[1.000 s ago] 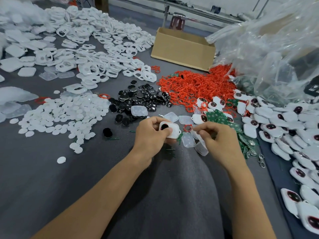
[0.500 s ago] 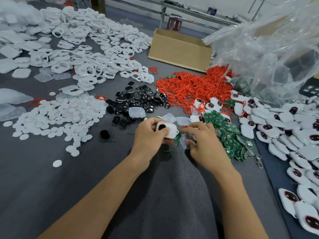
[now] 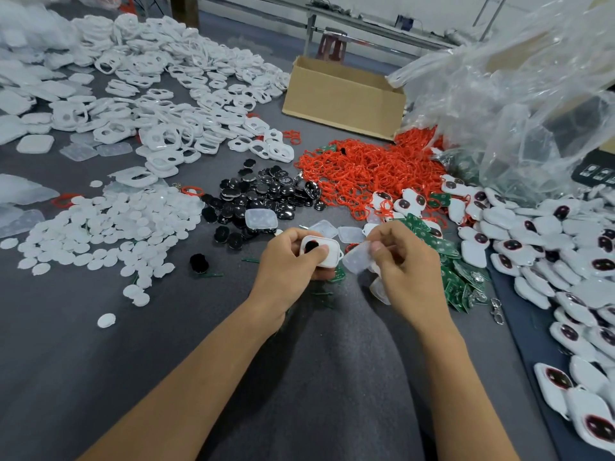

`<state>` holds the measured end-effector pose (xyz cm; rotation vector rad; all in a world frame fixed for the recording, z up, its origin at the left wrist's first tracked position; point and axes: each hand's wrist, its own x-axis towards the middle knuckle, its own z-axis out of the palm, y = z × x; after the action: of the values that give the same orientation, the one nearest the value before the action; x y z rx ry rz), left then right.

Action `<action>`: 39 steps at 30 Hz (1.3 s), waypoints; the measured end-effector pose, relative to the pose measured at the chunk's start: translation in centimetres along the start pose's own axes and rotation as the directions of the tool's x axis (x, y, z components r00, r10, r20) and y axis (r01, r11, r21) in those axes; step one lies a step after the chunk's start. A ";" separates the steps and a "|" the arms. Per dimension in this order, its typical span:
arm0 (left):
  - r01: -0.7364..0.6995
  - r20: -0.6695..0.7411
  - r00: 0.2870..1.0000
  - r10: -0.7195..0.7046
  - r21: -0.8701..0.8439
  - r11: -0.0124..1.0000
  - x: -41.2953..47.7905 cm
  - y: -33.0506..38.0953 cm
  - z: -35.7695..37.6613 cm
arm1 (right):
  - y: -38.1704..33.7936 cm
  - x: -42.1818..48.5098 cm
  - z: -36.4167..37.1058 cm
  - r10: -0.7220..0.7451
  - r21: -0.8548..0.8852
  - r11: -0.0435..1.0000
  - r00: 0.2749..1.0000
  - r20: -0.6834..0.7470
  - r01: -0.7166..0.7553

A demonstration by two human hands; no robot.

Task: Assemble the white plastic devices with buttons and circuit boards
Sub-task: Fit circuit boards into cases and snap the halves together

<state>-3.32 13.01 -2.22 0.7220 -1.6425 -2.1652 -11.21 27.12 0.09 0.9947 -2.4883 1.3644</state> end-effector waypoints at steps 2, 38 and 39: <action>0.013 0.020 1.000 -0.013 0.006 1.000 0.0 0.0 -0.1 | 0.0 0.1 -0.1 0.035 0.092 0.995 0.999 -0.018 -0.033; -0.139 0.355 0.930 0.095 0.102 0.985 -1.2 0.2 0.3 | -2.2 -0.4 1.9 -0.013 0.247 0.969 1.000 -0.015 0.016; -0.141 0.352 0.931 0.096 0.102 0.985 -1.3 0.3 0.3 | -2.1 -0.4 1.9 -0.015 0.242 0.970 1.000 -0.023 0.020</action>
<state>-2.48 13.88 -1.66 0.2694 -1.9537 -2.2100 -9.27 25.03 0.32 1.0364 -2.3313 1.6951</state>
